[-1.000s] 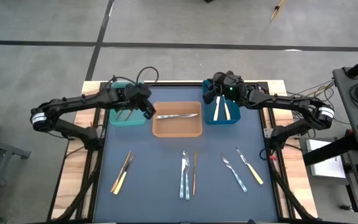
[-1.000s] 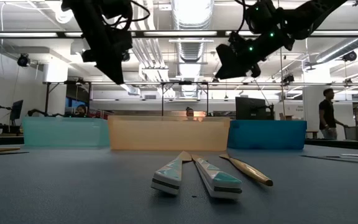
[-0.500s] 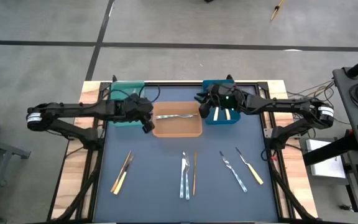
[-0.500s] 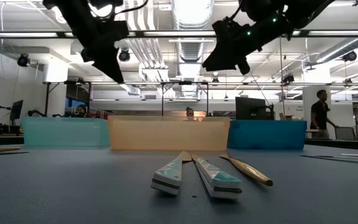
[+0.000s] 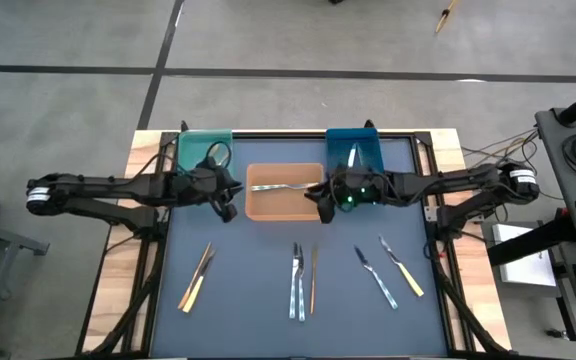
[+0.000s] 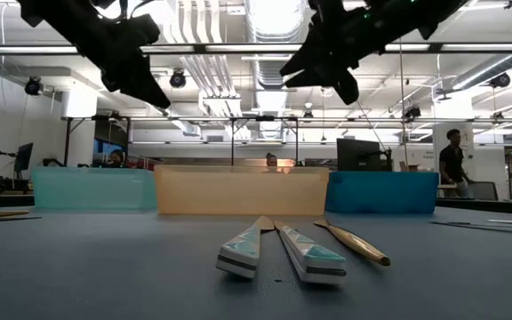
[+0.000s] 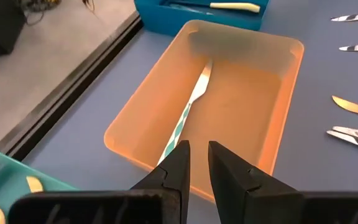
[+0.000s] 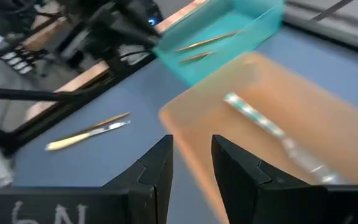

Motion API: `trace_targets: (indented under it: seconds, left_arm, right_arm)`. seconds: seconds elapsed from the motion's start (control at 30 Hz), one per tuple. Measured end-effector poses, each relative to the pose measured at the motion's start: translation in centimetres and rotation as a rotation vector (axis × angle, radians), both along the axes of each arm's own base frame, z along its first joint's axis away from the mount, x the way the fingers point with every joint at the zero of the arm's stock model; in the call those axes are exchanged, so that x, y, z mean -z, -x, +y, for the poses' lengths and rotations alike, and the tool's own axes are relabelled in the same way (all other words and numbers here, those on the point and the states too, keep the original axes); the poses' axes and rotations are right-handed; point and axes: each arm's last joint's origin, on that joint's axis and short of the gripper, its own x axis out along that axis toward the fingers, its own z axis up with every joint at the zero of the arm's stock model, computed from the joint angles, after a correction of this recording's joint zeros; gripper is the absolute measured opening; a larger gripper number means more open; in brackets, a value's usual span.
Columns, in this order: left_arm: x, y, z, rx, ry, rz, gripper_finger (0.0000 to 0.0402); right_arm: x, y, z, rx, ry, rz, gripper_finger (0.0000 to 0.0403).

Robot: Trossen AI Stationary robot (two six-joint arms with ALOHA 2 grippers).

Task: Sort silverware by color (type)
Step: Put the white knife in the orange bin

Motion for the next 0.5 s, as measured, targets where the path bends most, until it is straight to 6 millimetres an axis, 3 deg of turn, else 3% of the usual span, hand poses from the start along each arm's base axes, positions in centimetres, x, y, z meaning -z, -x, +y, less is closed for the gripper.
trace_targets:
  seconds: [0.5]
  left_arm:
    - [-1.2,-0.5,0.1,0.074,-0.114,-0.052,0.0040]
  right_arm:
    - [0.2,0.1,6.0,-0.091,-0.238,0.002,0.0102]
